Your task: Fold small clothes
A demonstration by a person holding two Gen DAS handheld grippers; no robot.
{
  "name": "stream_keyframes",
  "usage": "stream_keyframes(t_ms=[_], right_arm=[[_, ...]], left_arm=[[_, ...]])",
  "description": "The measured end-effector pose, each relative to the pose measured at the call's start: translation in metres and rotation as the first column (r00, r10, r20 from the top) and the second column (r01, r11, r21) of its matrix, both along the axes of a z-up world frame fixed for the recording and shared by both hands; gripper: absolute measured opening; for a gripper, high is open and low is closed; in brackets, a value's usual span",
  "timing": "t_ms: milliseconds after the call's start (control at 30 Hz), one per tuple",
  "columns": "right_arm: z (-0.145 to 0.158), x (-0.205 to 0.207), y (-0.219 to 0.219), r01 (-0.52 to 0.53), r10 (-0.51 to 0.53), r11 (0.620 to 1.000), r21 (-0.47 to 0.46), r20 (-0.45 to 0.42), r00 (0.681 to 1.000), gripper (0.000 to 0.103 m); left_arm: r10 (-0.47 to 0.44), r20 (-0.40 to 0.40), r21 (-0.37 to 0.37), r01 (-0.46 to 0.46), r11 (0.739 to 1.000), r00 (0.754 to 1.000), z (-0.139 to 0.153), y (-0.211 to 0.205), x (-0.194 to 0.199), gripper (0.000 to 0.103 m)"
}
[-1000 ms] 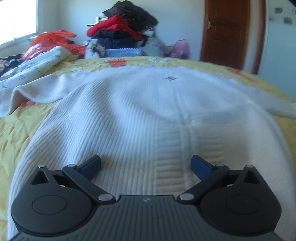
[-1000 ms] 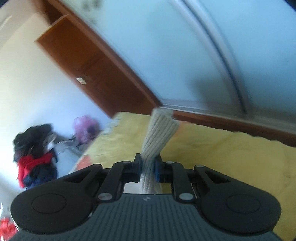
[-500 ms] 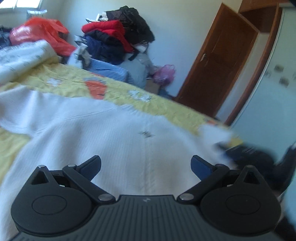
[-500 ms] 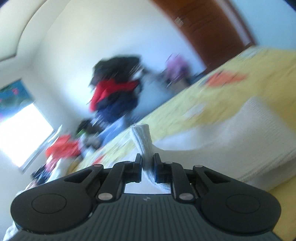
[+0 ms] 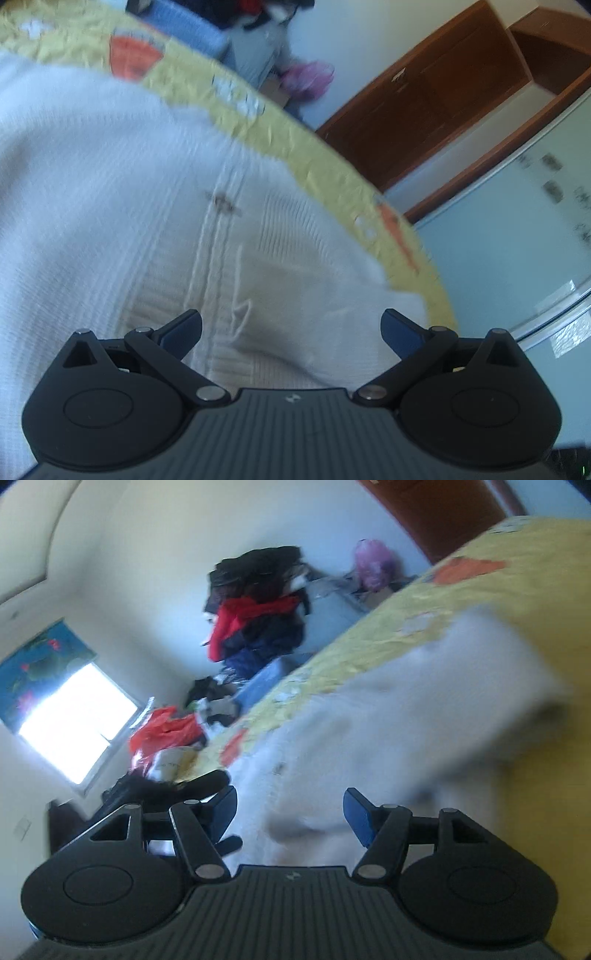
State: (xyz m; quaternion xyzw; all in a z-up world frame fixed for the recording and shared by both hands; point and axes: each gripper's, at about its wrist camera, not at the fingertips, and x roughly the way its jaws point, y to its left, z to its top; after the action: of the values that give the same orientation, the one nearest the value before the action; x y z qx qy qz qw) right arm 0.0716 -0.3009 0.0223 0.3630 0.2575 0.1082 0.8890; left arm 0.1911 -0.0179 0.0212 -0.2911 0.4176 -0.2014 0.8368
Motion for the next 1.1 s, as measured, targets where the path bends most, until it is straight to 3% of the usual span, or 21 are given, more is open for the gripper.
stream_keyframes(t_ms=[33,67,200,267,333,400,433,500,567,633,700,767,800,833,967,1100], right_arm=[[-0.004,-0.012,-0.009,0.027,-0.027,1.0,0.004,-0.023,0.999,0.069],[-0.011,-0.025,-0.018,0.054,-0.053,0.998,0.019,-0.053,0.997,0.069],[-0.038,-0.059,-0.038,0.125,-0.117,0.991,0.054,-0.14,0.983,0.069],[-0.05,-0.065,-0.037,0.137,-0.124,0.988,0.075,-0.155,0.98,0.067],[-0.056,-0.065,-0.029,0.111,-0.093,0.988,0.107,-0.16,0.983,0.067],[-0.059,-0.065,-0.015,0.046,-0.015,0.986,0.162,-0.187,0.982,0.066],[-0.061,-0.068,-0.006,0.022,0.014,0.984,0.174,-0.203,0.979,0.06],[-0.063,-0.081,0.007,-0.001,0.038,0.986,0.165,-0.222,0.974,0.052],[-0.066,-0.097,0.01,0.021,0.029,0.977,0.214,-0.23,0.973,0.047],[-0.075,-0.108,0.008,0.056,0.021,0.953,0.299,-0.246,0.969,0.039],[-0.087,-0.117,0.002,0.1,0.011,0.903,0.419,-0.255,0.967,0.033],[-0.095,-0.119,0.001,0.135,0.001,0.873,0.468,-0.278,0.961,0.024],[-0.094,-0.118,0.002,0.145,-0.005,0.87,0.472,-0.286,0.958,0.015],[-0.094,-0.12,0.003,0.149,-0.008,0.87,0.469,-0.289,0.957,0.014],[-0.095,-0.125,0.009,0.148,-0.012,0.874,0.462,-0.284,0.959,0.013],[-0.083,-0.116,0.024,0.126,-0.011,0.922,0.367,-0.301,0.954,0.019]], left_arm=[[-0.005,-0.004,0.0,0.005,1.0,1.0,-0.003,-0.003,0.001,0.103],[-0.005,-0.002,0.006,0.005,1.0,1.0,-0.005,-0.006,0.0,0.096],[-0.021,-0.023,0.074,0.022,0.997,1.0,-0.014,-0.02,0.008,0.039],[-0.011,-0.012,0.117,0.012,0.993,1.0,-0.015,-0.024,0.009,0.028],[-0.014,-0.007,0.138,0.015,0.99,1.0,-0.014,-0.026,0.01,0.009],[-0.016,0.01,0.146,0.014,0.989,1.0,-0.009,-0.026,0.009,0.009],[-0.021,0.027,0.162,0.017,0.987,0.999,-0.005,-0.027,0.008,0.008],[-0.037,0.069,0.188,0.023,0.982,0.997,0.004,-0.029,0.006,0.008],[-0.055,0.102,0.207,0.033,0.978,0.993,0.014,-0.032,0.006,0.008],[-0.07,0.127,0.219,0.041,0.975,0.989,0.023,-0.033,0.009,0.008],[-0.074,0.147,0.226,0.039,0.973,0.986,0.031,-0.033,0.012,0.008],[-0.074,0.16,0.229,0.036,0.973,0.984,0.037,-0.032,0.014,0.008],[-0.071,0.164,0.23,0.032,0.973,0.984,0.041,-0.031,0.015,0.008],[-0.069,0.169,0.229,0.029,0.973,0.983,0.044,-0.029,0.015,0.008],[-0.079,0.18,0.236,0.035,0.971,0.98,0.048,-0.024,0.012,0.008],[-0.079,0.157,0.256,0.037,0.966,0.984,0.039,-0.026,0.015,0.008]])
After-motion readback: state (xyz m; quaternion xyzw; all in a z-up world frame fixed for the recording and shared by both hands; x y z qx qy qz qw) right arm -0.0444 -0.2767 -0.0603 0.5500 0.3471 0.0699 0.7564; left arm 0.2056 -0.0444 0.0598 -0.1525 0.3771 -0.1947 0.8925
